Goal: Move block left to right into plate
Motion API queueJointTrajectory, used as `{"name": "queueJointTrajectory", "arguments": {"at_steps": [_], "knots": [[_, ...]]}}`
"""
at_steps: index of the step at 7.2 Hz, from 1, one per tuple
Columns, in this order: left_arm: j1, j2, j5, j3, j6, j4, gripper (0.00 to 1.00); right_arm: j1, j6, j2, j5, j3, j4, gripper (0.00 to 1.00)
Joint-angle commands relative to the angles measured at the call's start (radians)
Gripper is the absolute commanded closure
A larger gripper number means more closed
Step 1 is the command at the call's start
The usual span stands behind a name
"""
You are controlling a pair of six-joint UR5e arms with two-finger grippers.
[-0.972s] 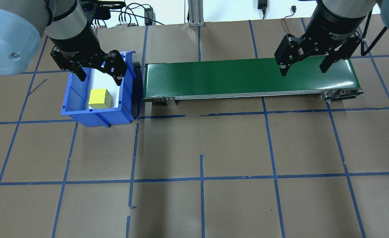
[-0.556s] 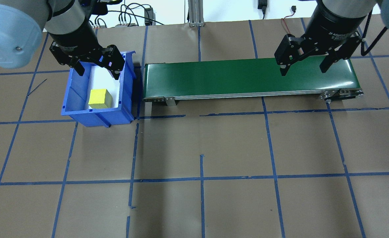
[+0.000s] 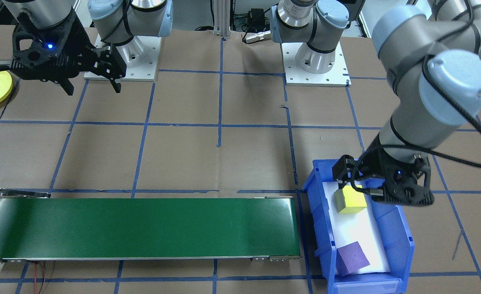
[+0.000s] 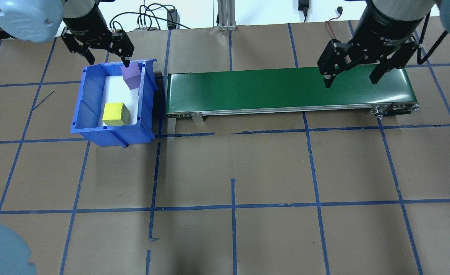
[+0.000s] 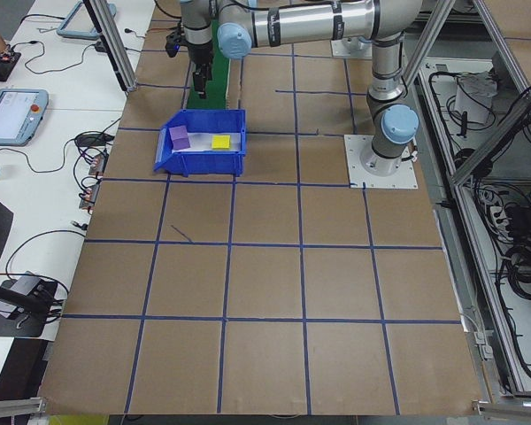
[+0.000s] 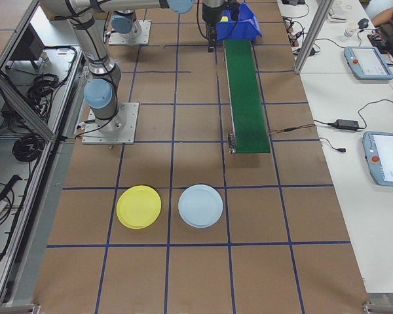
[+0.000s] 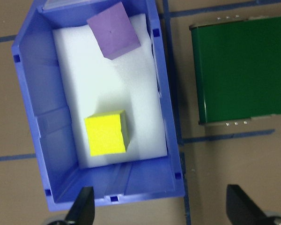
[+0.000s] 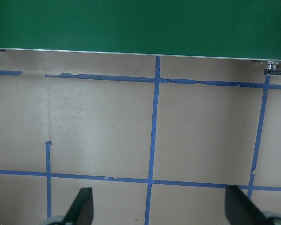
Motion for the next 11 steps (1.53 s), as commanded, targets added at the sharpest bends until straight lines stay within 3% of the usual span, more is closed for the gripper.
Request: {"name": "queueJointTrajectory", "arguments": {"at_steps": [1,2,4,6,7,8,11], "knots": [[0.067,-0.133,-0.031,0.025,0.046,0.156,0.01,0.0,0.0,-0.001,0.0,0.0,0.0,0.0],[0.071,-0.184,-0.036,0.063,0.047,0.178,0.01,0.0,0.0,-0.001,0.0,0.0,0.0,0.0],[0.071,-0.178,-0.054,0.026,0.115,0.104,0.01,0.0,0.0,-0.001,0.0,0.0,0.0,0.0],[0.076,-0.17,-0.044,-0.044,0.109,0.092,0.01,0.0,-0.002,-0.001,0.0,0.0,0.0,0.0],[0.076,-0.17,-0.022,-0.08,0.107,0.091,0.07,0.0,0.0,-0.001,0.0,0.0,0.0,0.0],[0.076,-0.172,0.008,-0.099,0.104,0.088,0.11,0.0,0.0,0.001,0.001,0.0,0.0,0.0],[0.076,-0.166,0.013,-0.11,0.057,0.08,0.13,0.0,-0.002,0.001,0.0,0.0,-0.002,0.0]]}}
